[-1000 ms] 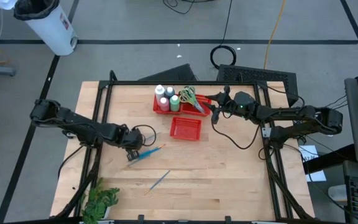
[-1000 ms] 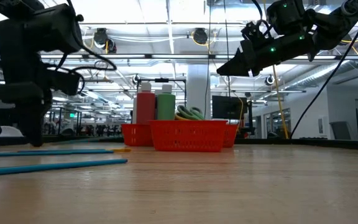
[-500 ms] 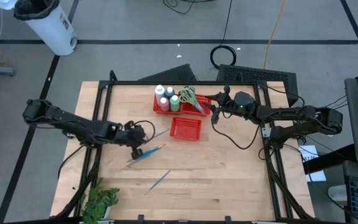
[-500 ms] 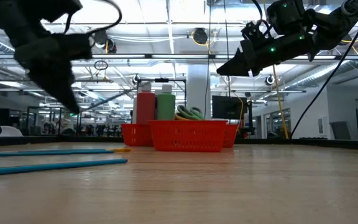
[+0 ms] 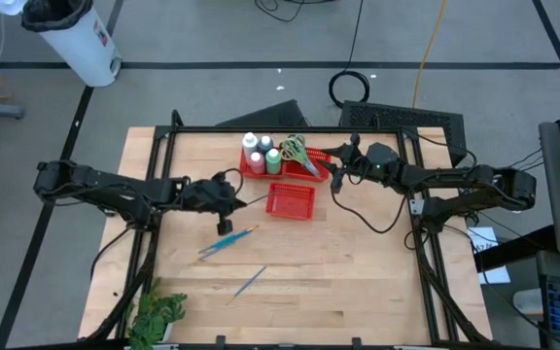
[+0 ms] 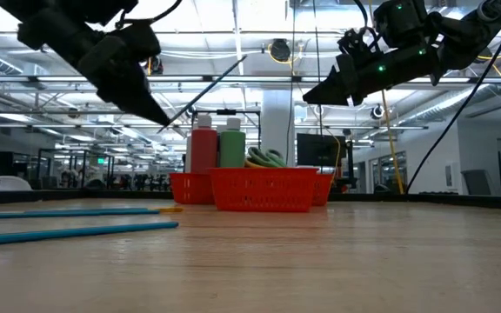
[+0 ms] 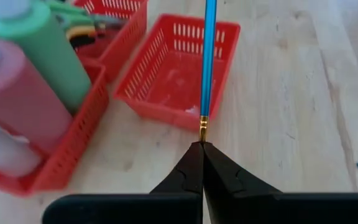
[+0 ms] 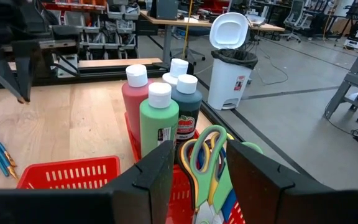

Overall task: Pick & Place Paint Supplies
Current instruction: Put the blue paint brush into the bottom red bin

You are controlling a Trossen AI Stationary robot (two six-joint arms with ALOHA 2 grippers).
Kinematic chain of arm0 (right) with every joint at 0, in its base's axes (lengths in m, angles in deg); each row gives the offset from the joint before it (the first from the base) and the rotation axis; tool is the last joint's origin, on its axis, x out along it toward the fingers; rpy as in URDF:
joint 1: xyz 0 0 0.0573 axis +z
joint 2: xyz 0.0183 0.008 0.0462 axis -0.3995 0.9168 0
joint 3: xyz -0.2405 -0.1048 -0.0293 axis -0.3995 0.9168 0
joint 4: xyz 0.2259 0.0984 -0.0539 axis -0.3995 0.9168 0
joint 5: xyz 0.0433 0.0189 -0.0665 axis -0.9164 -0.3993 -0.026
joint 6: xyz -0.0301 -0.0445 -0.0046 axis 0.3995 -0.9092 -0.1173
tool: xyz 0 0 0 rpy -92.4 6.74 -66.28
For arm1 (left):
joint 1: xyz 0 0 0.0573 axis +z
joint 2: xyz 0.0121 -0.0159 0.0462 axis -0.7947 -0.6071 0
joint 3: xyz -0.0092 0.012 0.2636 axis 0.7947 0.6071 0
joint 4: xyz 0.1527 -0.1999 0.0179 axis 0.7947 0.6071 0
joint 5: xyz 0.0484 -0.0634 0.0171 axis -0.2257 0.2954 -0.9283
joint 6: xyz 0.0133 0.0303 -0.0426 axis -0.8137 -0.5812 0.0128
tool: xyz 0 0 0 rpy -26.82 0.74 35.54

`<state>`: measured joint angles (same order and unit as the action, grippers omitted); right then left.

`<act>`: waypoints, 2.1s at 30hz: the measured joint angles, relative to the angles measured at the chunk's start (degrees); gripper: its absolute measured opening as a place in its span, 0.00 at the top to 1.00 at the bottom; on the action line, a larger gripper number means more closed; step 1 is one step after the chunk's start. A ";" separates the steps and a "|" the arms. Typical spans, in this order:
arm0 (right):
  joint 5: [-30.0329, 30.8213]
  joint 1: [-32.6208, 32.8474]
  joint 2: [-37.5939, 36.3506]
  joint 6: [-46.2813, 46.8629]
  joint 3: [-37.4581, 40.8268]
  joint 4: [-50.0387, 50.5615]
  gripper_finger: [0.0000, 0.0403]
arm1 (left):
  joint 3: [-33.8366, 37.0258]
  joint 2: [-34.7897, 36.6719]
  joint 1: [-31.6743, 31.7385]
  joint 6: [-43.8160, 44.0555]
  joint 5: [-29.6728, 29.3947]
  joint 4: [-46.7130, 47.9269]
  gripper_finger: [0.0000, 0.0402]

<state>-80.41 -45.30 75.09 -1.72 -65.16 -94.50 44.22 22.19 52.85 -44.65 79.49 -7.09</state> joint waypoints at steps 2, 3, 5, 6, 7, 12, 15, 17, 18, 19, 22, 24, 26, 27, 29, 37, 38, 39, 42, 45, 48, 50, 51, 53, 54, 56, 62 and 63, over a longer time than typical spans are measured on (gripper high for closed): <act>0.00 0.00 0.00 0.00 0.00 -0.11 0.64 | -2.01 -0.93 0.84 -1.98 0.52 0.80 1.00; 0.00 0.00 0.00 0.00 0.00 -0.21 0.64 | -3.41 -1.43 1.15 -3.27 0.58 2.19 1.00; 0.01 -0.01 0.00 0.01 0.00 -0.33 0.64 | -7.13 -3.36 1.52 -6.03 0.60 4.22 1.00; 0.00 0.00 0.00 0.01 -0.01 -0.35 0.64 | -8.90 -4.47 1.77 -7.30 0.62 5.31 1.00; 0.00 0.00 0.00 0.01 0.00 -0.43 0.64 | -10.45 -5.61 2.01 -8.62 0.90 6.63 1.00; -0.05 0.00 0.00 0.40 -0.02 -0.61 0.64 | -16.89 -12.62 3.67 -14.48 4.03 8.36 1.00; -0.07 0.09 0.01 0.42 -0.02 -0.61 0.64 | -19.77 -17.26 4.72 -15.51 5.76 7.83 1.00; -0.09 0.09 0.01 0.42 -0.02 -0.60 0.64 | -21.21 -20.24 5.30 -15.47 5.98 7.46 1.00; -0.09 0.09 0.02 0.42 -0.02 -0.58 0.64 | -21.55 -21.67 5.58 -15.47 5.98 6.38 1.00; -0.11 0.09 0.02 0.42 -0.02 -0.57 0.64 | -21.72 -23.01 5.74 -15.45 6.03 5.35 1.00; -0.11 0.09 0.02 0.42 -0.02 -0.44 0.64 | -21.93 -26.65 6.32 -15.47 7.85 2.49 1.00; -0.11 0.09 0.02 0.42 -0.02 -0.43 0.64 | -21.93 -28.47 6.59 -15.21 9.26 1.40 1.00; -0.11 0.09 0.02 0.42 -0.02 -0.41 0.64 | -21.95 -29.87 6.73 -14.38 9.56 0.41 1.00; -0.11 0.09 0.02 0.42 -0.02 -0.42 0.64 | -21.95 -30.48 6.88 -14.13 9.57 0.56 1.00; -0.13 0.09 0.02 0.42 -0.02 -0.40 0.64 | -21.95 -31.59 7.17 -12.93 9.48 0.73 1.00; -0.13 0.09 0.02 0.42 -0.02 -0.39 0.64 | -21.95 -33.73 7.26 -8.05 8.54 1.01 1.00; -0.13 0.09 0.02 0.42 -0.02 -0.39 0.64 | -21.95 -33.70 7.26 -7.67 8.49 0.93 1.00; -0.13 0.09 0.02 0.42 -0.02 -0.39 0.64 | -21.95 -33.69 7.26 -7.22 8.48 0.92 0.99; -0.13 0.09 0.02 0.42 -0.02 -0.39 0.64 | -21.95 -33.69 7.26 -6.17 8.48 0.92 0.97; -0.14 0.09 0.02 0.42 -0.02 -0.25 0.64 | -21.95 -33.69 7.26 -6.36 8.48 0.94 0.96; -0.15 0.09 0.02 0.42 -0.02 -0.15 0.64 | -21.95 -33.69 7.15 -6.45 8.48 0.92 0.95; -0.14 0.09 0.02 0.42 -0.02 -0.15 0.64 | -21.95 -33.69 7.15 -6.08 8.48 0.92 0.95; -0.13 0.09 0.02 0.42 -0.02 -0.15 0.64 | -21.95 -33.69 7.15 -5.57 8.42 0.92 0.95; -0.13 0.09 0.02 0.42 -0.02 -0.15 0.64 | -21.95 -33.69 7.15 -4.67 7.90 0.92 0.95; -0.13 0.09 0.02 0.41 -0.02 -0.15 0.64 | -21.95 -33.69 7.15 -4.35 7.56 0.92 0.95; -0.13 0.09 0.02 0.38 -0.02 -0.15 0.64 | -21.95 -33.67 7.15 -3.79 6.91 0.94 0.95; -0.13 0.09 0.02 0.38 -0.02 -0.13 0.64 | -21.95 -33.67 7.20 -1.98 6.62 0.94 0.92; -0.14 0.09 0.02 0.38 -0.02 -0.15 0.64 | -21.95 -33.67 7.20 -1.62 6.22 0.94 0.90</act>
<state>-80.55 -45.22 75.12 -1.34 -65.18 -94.66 22.27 -11.48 60.04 -46.27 85.71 -6.14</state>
